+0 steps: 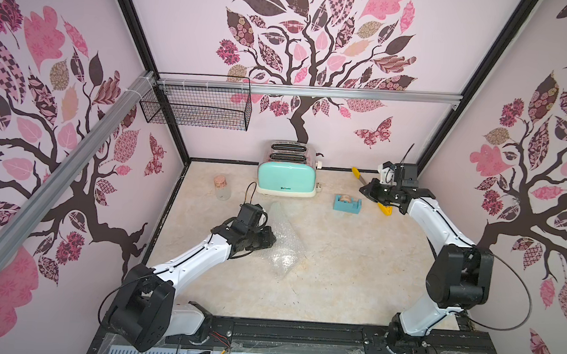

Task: Wrap mugs in bubble wrap
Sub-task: Stick the tape on the bubble wrap.

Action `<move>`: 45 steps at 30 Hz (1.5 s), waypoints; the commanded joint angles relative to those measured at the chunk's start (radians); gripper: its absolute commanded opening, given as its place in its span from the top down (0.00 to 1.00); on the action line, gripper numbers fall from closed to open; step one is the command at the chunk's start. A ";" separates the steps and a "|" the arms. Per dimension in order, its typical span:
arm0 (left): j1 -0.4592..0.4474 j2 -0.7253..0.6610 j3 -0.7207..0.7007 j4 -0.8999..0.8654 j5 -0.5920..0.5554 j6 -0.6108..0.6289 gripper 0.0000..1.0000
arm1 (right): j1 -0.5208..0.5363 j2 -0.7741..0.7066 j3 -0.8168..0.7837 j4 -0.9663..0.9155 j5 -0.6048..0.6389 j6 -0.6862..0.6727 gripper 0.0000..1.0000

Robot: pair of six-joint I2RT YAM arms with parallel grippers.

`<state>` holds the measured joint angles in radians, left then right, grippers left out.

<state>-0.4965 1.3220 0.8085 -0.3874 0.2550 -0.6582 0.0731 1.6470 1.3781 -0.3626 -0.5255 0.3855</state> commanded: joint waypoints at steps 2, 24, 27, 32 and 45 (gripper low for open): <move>-0.001 0.007 -0.004 -0.008 -0.011 0.002 0.79 | 0.097 -0.110 -0.057 0.026 -0.223 0.042 1.00; 0.000 0.017 -0.051 0.079 -0.013 -0.003 0.79 | 0.685 -0.124 -0.023 -0.421 -0.227 -0.399 1.00; 0.001 0.021 -0.048 0.084 -0.010 -0.001 0.79 | 0.686 -0.102 -0.036 -0.398 -0.272 -0.409 1.00; 0.004 0.029 -0.053 0.094 -0.002 -0.001 0.79 | 0.718 -0.007 0.006 -0.439 -0.285 -0.469 1.00; 0.006 0.019 -0.071 0.105 -0.011 0.009 0.79 | 0.725 0.117 0.098 -0.523 -0.168 -0.553 1.00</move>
<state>-0.4953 1.3361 0.7609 -0.2768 0.2493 -0.6582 0.7975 1.7203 1.4296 -0.8337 -0.7315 -0.1329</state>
